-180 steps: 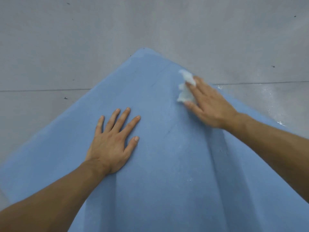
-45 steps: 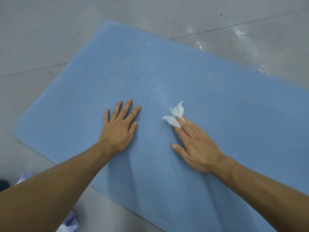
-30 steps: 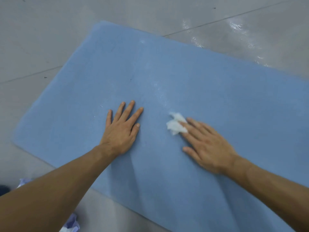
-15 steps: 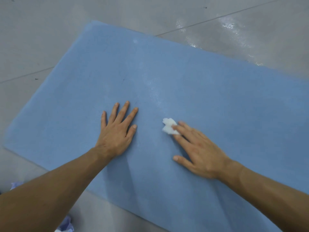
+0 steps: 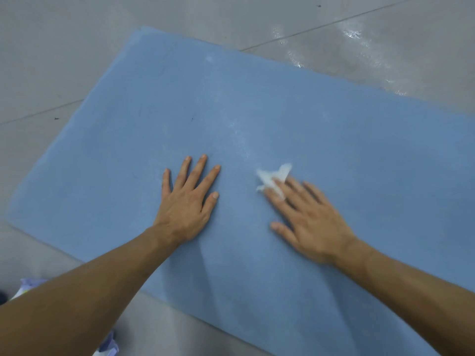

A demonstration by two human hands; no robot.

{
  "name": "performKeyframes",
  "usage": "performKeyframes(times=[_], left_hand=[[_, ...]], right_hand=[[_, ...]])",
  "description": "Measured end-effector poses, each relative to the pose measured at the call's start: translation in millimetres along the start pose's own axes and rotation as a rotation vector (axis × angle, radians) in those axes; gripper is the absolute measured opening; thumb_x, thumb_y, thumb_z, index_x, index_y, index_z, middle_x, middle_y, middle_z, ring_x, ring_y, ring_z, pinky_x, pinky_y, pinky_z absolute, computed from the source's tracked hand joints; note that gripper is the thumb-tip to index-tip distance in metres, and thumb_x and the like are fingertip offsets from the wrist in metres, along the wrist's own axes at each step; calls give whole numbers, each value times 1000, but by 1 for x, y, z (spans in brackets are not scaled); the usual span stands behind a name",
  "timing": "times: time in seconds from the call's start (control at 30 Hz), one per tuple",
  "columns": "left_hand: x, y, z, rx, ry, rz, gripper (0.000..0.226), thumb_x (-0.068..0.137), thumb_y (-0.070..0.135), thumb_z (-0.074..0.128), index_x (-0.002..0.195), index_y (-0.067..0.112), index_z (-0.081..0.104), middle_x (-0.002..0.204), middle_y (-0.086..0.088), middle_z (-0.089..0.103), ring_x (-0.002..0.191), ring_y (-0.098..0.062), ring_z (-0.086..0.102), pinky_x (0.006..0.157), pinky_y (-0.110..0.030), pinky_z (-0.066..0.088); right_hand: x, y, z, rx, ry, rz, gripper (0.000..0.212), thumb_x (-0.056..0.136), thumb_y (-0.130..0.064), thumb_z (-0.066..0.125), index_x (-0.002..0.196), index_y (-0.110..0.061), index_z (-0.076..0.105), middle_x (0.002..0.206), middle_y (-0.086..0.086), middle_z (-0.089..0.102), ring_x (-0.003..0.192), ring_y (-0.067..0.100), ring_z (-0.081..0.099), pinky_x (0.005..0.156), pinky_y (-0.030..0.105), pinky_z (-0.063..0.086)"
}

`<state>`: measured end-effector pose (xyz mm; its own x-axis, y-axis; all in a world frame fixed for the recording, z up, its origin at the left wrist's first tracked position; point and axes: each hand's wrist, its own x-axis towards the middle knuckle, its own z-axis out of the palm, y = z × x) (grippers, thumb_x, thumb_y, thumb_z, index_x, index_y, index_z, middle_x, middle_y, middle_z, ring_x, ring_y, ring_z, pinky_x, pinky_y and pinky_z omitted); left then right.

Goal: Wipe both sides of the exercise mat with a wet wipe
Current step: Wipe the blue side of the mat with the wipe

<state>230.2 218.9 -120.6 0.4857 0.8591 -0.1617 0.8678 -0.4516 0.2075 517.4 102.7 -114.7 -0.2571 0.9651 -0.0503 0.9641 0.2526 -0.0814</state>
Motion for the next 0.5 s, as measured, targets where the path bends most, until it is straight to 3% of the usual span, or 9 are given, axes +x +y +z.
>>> performKeyframes(times=[0.1,0.17,0.3,0.43,0.5], left_hand=[[-1,1,0,8,1,5,64,103,59,13,164,42,8,173,14,-7,158,-15,-14,126,-58,-6],[-2,1,0,14,-5,12,64,103,59,13,164,42,7,173,13,-8,158,-16,-15,125,-58,-7],[-3,2,2,28,7,19,65,103,60,14,164,41,9,173,10,-6,159,-18,-14,125,-59,-6],[-3,6,4,37,14,24,70,100,62,19,165,34,15,174,3,-1,160,-24,-8,125,-62,-2],[-3,8,5,42,17,25,73,99,63,20,165,32,17,174,0,0,160,-26,-6,124,-63,-1]], right_hand=[[20,31,-8,79,-37,257,70,104,-62,24,166,-30,17,174,0,12,160,25,13,123,42,20],[23,38,-8,137,-74,270,72,104,-63,23,167,-29,13,175,-1,4,161,24,7,123,42,22],[-2,11,-5,130,-92,45,81,103,-66,28,164,-13,25,174,7,15,159,27,20,123,46,30],[-56,-40,-2,96,-90,-280,76,104,-65,39,160,-14,38,172,5,21,159,28,18,126,41,18],[-77,-58,0,51,-103,-392,72,103,-66,40,156,-16,46,172,2,22,160,28,16,125,43,19]])
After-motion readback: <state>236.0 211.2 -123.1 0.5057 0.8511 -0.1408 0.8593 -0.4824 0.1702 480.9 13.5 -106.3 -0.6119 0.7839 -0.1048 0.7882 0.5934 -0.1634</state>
